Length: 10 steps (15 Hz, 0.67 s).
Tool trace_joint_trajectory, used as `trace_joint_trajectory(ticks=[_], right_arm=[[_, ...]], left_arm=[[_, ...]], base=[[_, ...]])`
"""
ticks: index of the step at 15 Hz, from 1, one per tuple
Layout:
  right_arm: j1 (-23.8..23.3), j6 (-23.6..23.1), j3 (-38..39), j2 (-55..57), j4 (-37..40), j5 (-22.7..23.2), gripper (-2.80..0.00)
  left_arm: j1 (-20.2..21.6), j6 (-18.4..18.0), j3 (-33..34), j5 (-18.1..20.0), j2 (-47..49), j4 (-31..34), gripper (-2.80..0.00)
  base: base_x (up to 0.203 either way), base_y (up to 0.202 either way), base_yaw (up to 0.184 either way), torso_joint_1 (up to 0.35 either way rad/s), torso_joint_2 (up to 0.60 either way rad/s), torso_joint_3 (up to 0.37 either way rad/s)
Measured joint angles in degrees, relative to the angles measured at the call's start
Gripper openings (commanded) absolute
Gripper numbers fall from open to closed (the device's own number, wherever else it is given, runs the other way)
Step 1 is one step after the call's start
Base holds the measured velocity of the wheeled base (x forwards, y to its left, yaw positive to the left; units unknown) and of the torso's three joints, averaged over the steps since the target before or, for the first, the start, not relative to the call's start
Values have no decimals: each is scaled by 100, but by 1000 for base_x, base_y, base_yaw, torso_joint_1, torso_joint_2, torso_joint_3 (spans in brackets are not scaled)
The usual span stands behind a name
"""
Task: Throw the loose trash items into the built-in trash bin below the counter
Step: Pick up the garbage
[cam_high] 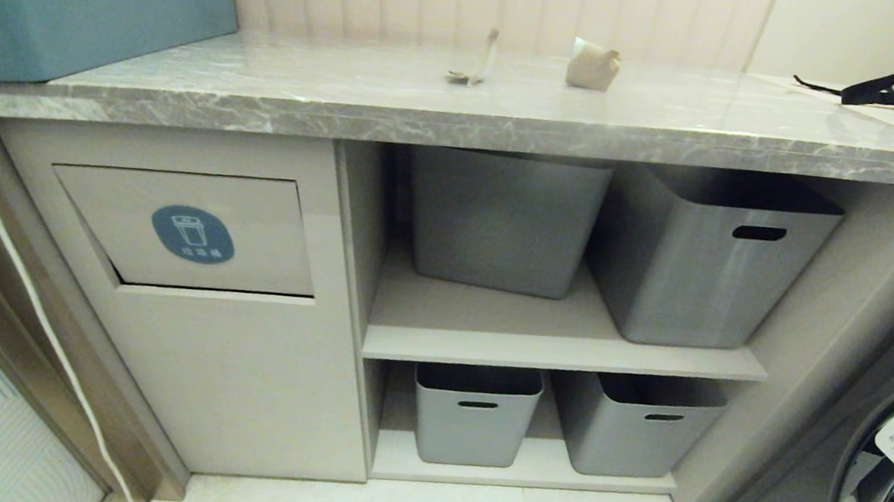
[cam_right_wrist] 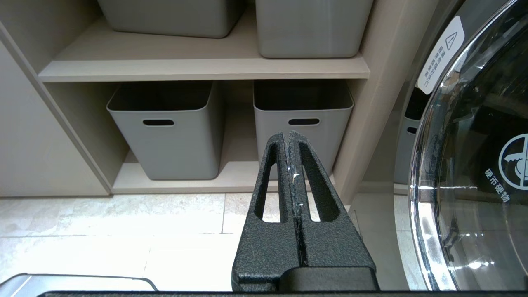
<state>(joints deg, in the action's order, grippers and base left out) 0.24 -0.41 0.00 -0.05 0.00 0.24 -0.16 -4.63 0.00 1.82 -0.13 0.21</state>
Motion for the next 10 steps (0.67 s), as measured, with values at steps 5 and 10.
trace_joint_trajectory(ticks=[5, 10], right_arm=[[0, 0, 0, 0, 0, 0, -280], [0, -3, -2, 0, 0, -2, -280]], left_arm=[[-2, 61, 0, -85, 0, 9, -280], [-2, 61, 0, -85, 0, 10, -280]], base=[[0, 0, 0, 0, 0, 0], [0, 0, 0, 0, 0, 0]])
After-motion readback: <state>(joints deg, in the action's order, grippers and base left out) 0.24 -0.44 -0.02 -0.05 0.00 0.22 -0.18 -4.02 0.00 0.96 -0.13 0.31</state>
